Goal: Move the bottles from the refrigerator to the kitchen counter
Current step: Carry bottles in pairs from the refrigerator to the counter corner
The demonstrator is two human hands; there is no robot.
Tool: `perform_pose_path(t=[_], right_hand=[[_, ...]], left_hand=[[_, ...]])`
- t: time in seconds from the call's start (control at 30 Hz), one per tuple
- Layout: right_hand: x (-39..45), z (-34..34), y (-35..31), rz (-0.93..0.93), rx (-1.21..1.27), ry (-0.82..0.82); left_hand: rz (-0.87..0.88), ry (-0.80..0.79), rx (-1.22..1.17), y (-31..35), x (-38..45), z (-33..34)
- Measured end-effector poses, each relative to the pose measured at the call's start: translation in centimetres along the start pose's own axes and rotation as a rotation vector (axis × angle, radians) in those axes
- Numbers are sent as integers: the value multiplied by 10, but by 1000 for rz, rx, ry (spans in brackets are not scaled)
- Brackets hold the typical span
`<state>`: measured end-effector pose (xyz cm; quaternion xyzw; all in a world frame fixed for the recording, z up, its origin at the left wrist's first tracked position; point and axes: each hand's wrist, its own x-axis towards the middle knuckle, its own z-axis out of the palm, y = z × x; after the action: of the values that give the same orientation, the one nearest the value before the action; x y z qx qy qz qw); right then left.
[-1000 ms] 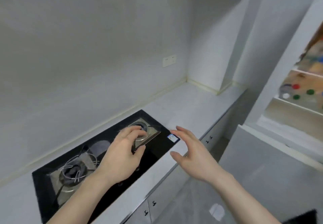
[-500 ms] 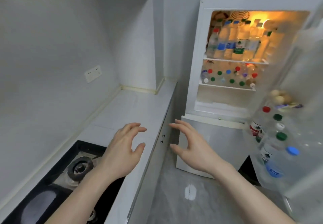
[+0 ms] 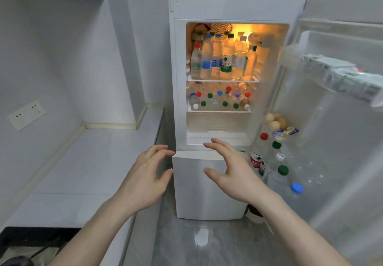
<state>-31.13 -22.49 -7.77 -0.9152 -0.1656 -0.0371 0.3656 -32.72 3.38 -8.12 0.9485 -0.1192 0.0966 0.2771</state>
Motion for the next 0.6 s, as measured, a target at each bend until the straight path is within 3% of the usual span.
perform_pose_path(t=[0.33,0.6], right_hand=[[71,-65,76,13,-10,82],[70,-90,139,129,2,200]], left_hand=[[44,-8,-10,29,118,47],[102,-98,-43,44,174,93]])
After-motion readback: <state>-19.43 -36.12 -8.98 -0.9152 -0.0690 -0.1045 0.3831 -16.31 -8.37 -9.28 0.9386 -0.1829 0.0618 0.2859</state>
